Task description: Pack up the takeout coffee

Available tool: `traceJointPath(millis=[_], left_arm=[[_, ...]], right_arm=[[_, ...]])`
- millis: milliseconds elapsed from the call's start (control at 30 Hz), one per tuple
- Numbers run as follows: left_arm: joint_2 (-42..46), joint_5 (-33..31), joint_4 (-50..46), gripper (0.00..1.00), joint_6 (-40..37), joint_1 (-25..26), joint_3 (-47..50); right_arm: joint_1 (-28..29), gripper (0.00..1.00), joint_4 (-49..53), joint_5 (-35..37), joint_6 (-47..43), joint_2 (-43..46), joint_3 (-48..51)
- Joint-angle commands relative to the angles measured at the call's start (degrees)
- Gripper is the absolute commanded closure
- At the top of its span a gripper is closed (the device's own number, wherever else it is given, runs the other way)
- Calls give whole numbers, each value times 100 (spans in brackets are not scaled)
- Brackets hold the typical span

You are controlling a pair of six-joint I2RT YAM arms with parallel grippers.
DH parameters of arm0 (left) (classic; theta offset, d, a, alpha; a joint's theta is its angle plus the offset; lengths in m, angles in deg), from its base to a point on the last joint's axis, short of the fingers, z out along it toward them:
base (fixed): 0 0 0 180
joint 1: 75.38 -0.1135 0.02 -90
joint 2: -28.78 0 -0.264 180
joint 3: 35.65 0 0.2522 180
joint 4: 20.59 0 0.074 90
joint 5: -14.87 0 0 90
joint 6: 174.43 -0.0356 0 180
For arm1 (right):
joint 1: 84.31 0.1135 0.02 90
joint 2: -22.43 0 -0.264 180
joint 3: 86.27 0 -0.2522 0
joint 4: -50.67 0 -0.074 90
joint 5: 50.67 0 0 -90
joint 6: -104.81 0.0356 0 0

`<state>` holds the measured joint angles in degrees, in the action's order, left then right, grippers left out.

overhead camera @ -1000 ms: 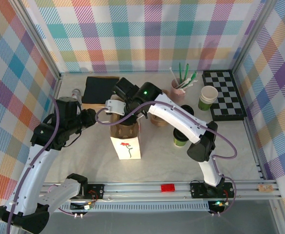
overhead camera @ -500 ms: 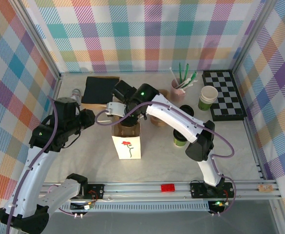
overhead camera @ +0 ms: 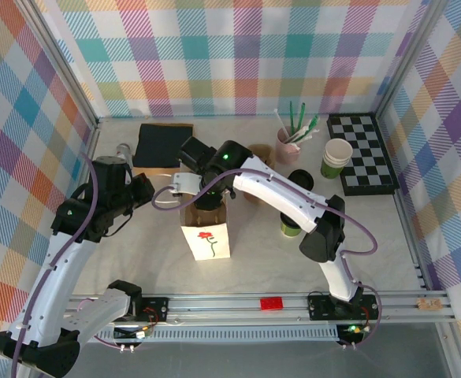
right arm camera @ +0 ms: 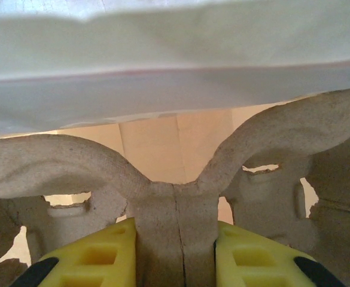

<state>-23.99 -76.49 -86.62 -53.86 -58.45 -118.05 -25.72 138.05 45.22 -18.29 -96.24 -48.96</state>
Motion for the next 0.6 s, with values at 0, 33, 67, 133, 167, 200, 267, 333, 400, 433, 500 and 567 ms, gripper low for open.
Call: traceJointPath(millis=[0,33,67,133,167,200,267,333,400,433,500,567], left_arm=[[67,-163,20,99,-7,-75,18],[78,-196,12,99,-12,-76,17],[100,-222,-11,99,-16,-76,9],[127,-260,-36,100,-18,-76,0],[136,-266,-51,100,-17,-76,-8],[140,-271,-55,100,-17,-76,-9],[166,-276,-64,100,-12,-76,-7],[180,-280,-66,100,-9,-69,-9],[180,-252,-62,100,-6,-76,-12],[187,-241,-60,100,2,-76,-17],[204,-173,-30,100,2,-76,-9],[234,-92,18,100,-1,-76,-1]], right_arm=[[39,73,95,65,-65,307,105],[23,73,79,78,-78,332,157],[28,73,51,95,-93,365,225],[12,73,-29,97,-103,453,389],[12,73,-80,97,-110,503,474],[13,73,-115,97,-108,548,556],[15,74,-185,88,-94,611,683],[15,74,-249,88,-84,656,804],[12,74,-327,72,-78,703,939],[17,74,-358,70,-66,713,989],[15,74,-418,70,-56,714,1107],[11,74,-475,87,-47,714,1200]])
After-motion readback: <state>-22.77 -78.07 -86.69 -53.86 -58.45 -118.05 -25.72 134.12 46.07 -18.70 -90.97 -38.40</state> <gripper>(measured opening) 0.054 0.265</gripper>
